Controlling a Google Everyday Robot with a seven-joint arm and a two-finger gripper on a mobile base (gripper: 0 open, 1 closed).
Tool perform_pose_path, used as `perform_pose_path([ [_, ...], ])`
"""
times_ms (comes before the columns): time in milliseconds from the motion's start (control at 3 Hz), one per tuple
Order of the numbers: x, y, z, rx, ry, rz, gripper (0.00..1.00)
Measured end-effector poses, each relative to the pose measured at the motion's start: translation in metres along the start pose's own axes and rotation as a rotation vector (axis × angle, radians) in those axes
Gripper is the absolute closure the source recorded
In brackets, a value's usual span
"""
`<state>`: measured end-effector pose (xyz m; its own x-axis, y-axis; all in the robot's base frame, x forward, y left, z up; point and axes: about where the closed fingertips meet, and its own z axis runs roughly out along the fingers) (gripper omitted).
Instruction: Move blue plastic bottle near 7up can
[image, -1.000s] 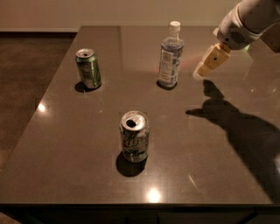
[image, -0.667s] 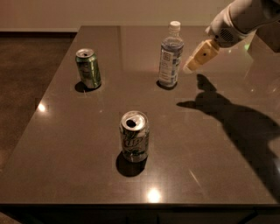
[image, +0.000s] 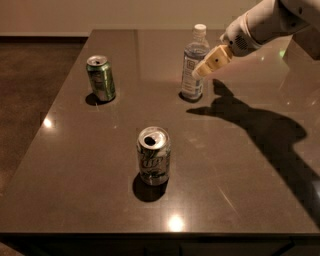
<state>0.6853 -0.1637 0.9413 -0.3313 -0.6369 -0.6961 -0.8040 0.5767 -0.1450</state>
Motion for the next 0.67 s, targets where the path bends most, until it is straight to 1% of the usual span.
perform_pose_path([
  [333, -0.0098, 0.0041, 0.0078, -0.024, -0.049, 0.016, 0.0],
  [667, -0.014, 0.0099, 0.0097, -0.053, -0.076, 0.03, 0.18],
])
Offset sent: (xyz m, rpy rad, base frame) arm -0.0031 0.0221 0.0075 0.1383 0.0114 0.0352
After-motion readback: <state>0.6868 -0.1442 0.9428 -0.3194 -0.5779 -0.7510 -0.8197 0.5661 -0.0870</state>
